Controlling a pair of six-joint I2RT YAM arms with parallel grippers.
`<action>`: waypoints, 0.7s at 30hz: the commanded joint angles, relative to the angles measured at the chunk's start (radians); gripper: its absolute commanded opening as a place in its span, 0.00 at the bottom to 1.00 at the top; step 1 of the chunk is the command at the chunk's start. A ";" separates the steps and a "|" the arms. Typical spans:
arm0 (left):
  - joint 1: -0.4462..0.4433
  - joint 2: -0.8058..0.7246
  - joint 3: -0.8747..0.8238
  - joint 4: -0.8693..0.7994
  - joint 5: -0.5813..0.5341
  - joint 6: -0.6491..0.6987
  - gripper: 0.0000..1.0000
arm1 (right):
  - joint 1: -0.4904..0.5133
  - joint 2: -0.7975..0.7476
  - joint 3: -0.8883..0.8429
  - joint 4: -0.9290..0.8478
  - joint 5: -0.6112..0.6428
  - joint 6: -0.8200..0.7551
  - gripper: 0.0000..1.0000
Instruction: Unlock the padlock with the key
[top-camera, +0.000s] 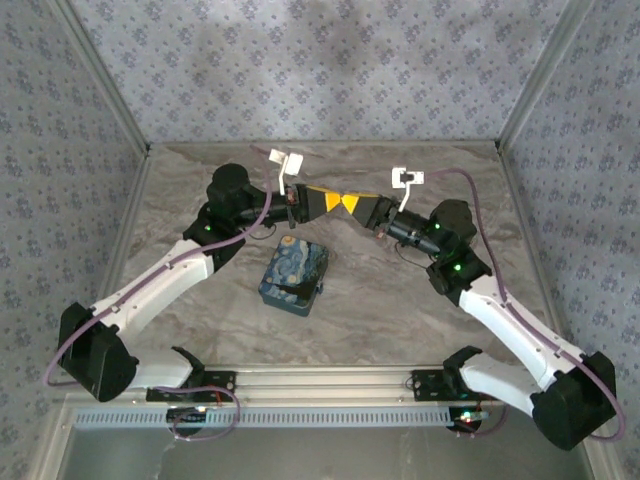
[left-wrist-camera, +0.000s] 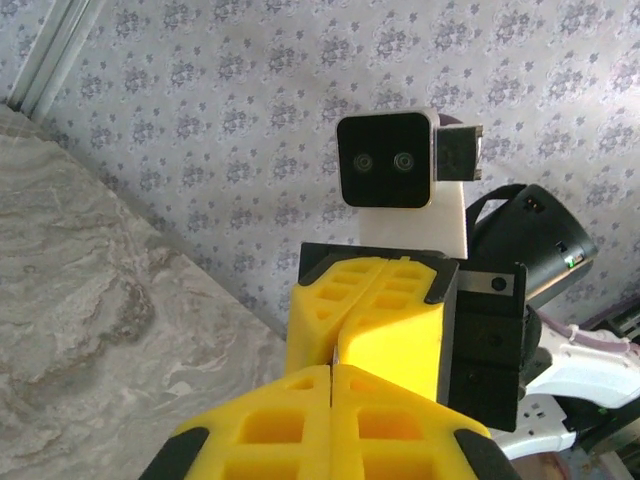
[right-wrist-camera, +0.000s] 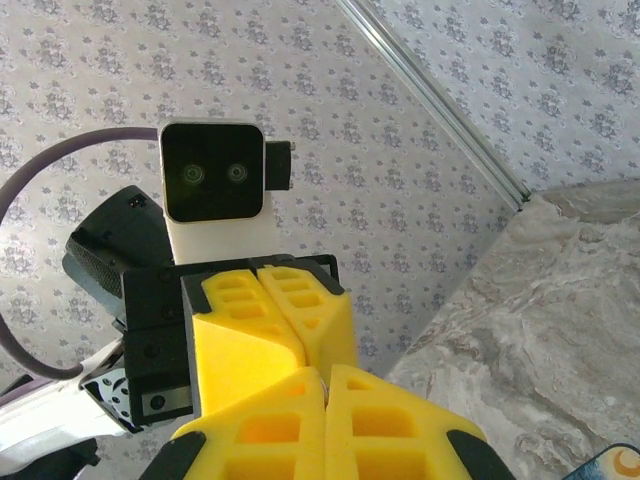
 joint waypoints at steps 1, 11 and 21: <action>-0.020 -0.004 0.050 0.041 0.050 0.008 0.00 | -0.007 -0.006 -0.012 -0.029 -0.003 -0.022 0.00; -0.021 -0.018 0.076 -0.052 0.057 0.075 0.00 | -0.050 -0.059 -0.006 -0.152 -0.023 -0.053 0.35; -0.020 0.006 0.168 -0.271 0.141 0.171 0.00 | -0.097 -0.117 0.080 -0.332 -0.114 -0.162 0.42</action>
